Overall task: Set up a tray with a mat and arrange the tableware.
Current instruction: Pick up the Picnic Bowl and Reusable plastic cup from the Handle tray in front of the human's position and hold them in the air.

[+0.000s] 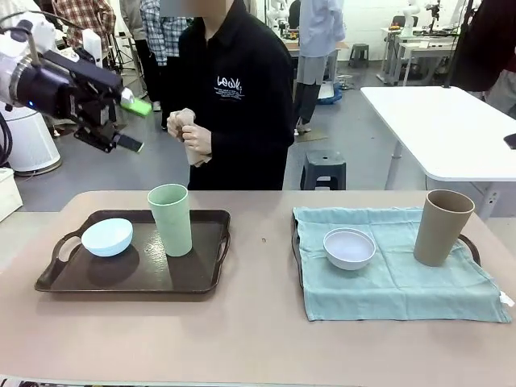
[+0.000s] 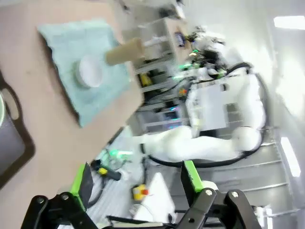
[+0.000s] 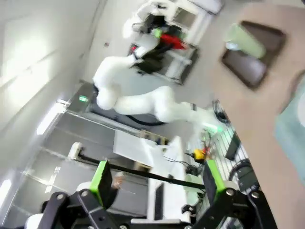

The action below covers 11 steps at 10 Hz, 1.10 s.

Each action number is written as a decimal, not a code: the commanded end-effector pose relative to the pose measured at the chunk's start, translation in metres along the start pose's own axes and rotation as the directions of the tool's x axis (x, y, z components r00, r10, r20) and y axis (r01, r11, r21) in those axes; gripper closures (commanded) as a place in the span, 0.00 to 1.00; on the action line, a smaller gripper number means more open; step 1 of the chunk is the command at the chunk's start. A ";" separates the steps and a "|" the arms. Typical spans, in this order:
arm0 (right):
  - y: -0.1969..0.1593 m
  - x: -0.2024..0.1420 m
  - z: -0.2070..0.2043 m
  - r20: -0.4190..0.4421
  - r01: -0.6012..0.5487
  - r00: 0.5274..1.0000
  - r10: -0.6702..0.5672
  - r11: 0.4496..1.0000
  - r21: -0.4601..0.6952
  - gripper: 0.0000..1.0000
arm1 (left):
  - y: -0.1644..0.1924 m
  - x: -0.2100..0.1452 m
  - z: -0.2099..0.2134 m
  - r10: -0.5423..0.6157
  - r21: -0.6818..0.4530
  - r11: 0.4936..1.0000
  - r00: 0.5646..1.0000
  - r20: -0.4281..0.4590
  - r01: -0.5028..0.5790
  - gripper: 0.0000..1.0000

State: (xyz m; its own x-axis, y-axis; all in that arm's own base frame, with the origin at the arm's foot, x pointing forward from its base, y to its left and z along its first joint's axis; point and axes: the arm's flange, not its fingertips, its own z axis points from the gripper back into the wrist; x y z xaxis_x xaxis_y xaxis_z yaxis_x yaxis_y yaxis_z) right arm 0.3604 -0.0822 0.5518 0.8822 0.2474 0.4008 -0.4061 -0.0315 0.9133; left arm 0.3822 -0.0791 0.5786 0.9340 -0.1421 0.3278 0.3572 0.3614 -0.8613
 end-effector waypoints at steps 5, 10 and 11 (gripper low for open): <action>-0.045 -0.045 0.002 0.141 0.269 0.951 -0.276 0.961 0.066 0.00 | 0.070 -0.025 0.105 0.273 -0.137 0.949 0.957 -0.097 -0.284 0.04; -0.050 -0.045 0.014 0.170 0.215 0.959 -0.228 0.972 0.090 0.00 | 0.094 -0.044 0.118 0.261 -0.271 0.931 0.965 0.020 -0.246 0.04; -0.050 -0.045 0.014 0.170 0.215 0.959 -0.228 0.972 0.090 0.00 | 0.114 -0.057 0.126 0.297 -0.285 0.918 0.954 0.037 -0.275 0.04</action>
State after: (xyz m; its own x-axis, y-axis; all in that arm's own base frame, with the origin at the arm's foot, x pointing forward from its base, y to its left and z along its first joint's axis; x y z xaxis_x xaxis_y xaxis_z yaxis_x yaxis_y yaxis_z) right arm 0.3436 -0.1045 0.4870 0.9815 0.0811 0.1735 -0.1692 -0.0572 0.9839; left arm 0.3753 0.0704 0.5294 0.9966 -0.0114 0.0816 0.0824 0.1319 -0.9878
